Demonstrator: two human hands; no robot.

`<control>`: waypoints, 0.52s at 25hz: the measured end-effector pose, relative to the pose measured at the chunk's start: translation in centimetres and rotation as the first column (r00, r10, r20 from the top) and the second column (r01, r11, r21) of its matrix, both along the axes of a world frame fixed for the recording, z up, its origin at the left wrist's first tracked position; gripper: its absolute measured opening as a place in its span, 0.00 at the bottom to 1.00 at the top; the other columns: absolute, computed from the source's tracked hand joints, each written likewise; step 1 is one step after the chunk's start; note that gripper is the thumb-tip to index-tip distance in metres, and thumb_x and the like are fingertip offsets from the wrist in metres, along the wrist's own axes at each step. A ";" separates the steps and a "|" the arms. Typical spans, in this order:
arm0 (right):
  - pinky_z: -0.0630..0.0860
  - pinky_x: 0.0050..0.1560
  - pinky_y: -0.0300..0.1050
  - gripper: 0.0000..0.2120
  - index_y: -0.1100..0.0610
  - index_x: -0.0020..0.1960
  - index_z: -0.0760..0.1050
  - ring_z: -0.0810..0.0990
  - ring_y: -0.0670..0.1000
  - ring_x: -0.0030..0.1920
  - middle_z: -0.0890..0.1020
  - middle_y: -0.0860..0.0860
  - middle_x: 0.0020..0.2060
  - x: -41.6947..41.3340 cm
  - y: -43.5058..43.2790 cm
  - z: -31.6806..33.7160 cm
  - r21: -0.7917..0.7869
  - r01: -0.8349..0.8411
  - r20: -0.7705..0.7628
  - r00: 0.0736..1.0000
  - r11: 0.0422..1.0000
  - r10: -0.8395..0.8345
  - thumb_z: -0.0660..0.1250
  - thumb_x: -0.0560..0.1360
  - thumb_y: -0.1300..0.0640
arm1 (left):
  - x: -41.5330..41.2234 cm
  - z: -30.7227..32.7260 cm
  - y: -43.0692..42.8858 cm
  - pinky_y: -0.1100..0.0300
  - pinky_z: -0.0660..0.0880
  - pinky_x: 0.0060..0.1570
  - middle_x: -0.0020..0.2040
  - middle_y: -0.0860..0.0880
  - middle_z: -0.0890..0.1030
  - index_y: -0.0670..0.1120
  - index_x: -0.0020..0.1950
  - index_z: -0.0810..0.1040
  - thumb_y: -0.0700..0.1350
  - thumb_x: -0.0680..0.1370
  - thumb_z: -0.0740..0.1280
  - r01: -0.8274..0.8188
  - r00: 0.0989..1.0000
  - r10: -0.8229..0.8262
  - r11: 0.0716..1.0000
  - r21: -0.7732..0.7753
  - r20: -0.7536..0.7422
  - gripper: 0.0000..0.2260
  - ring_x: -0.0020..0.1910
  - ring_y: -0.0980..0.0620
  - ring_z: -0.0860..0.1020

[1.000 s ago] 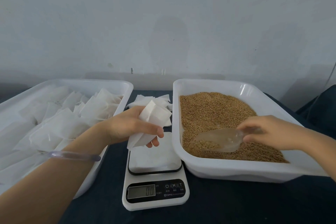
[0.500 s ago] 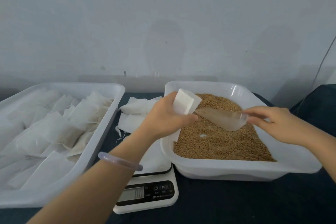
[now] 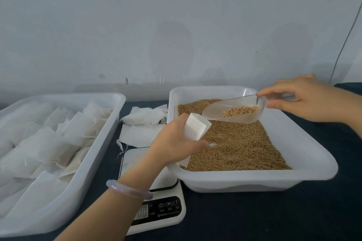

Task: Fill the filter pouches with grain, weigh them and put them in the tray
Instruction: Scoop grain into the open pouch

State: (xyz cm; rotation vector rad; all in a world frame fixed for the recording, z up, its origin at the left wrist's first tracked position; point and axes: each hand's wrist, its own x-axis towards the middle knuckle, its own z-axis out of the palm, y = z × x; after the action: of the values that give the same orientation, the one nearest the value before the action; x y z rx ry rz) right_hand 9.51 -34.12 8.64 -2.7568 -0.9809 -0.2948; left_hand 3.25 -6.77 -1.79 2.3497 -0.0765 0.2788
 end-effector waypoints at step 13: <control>0.43 0.68 0.43 0.15 0.35 0.56 0.73 0.71 0.39 0.55 0.74 0.33 0.51 0.2 3.2 4.2 -0.238 -0.037 0.199 0.976 0.971 0.087 0.58 0.70 0.40 | -0.2 0.2 -0.4 0.57 0.71 0.39 0.43 0.53 0.75 0.51 0.52 0.68 0.60 0.67 0.72 0.015 1.000 -0.016 0.991 0.132 0.010 0.23 0.46 0.50 0.74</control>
State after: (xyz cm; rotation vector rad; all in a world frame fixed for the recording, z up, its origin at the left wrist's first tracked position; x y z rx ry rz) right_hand 9.67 -30.96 12.81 -2.9428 -1.2237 -0.4972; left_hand 3.04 -7.19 -1.61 2.4773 -0.1221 0.2874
